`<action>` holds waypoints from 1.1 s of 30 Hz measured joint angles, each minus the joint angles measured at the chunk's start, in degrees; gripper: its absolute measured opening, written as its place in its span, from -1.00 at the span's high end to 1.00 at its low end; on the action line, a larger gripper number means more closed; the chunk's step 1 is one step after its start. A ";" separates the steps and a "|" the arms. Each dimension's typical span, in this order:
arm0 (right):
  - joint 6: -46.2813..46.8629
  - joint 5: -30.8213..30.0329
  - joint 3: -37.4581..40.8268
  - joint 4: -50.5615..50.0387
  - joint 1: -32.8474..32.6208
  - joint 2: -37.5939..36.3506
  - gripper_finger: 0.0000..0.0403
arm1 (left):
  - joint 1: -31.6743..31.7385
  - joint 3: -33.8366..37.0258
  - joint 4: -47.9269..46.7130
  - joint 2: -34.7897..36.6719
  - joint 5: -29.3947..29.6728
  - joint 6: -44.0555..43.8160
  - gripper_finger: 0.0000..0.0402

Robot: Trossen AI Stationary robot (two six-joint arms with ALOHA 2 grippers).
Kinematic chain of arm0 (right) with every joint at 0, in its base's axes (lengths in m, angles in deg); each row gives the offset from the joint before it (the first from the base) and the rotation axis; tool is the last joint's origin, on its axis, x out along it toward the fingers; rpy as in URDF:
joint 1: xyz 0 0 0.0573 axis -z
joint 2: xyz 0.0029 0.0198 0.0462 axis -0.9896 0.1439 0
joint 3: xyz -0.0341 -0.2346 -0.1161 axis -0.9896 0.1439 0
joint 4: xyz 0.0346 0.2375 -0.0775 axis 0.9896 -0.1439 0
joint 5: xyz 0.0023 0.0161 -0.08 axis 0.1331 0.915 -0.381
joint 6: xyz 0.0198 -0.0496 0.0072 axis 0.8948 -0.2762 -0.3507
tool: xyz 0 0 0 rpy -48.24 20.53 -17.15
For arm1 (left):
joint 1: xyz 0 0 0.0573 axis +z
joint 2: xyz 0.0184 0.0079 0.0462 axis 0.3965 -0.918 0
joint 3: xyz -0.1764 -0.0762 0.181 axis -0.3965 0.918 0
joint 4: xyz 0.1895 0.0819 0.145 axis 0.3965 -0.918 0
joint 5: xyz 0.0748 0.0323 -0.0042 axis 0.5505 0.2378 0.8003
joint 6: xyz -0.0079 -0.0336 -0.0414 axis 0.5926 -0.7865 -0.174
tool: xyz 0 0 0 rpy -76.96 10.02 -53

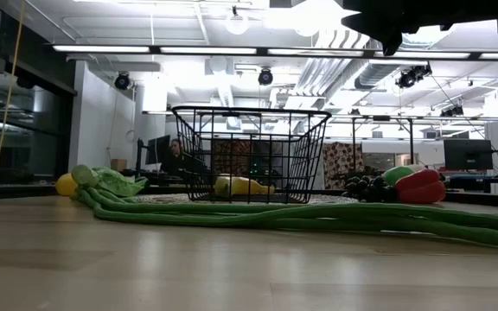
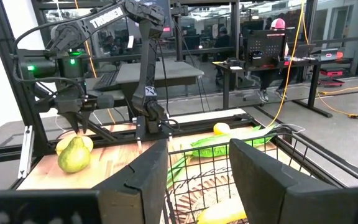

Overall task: Build produce basket
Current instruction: Put the green pear into the black mesh basket

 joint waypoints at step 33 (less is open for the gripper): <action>-0.20 0.01 0.00 -0.42 -0.02 -0.02 0.20 | 3.53 -0.01 1.41 0.00 -3.43 5.46 0.04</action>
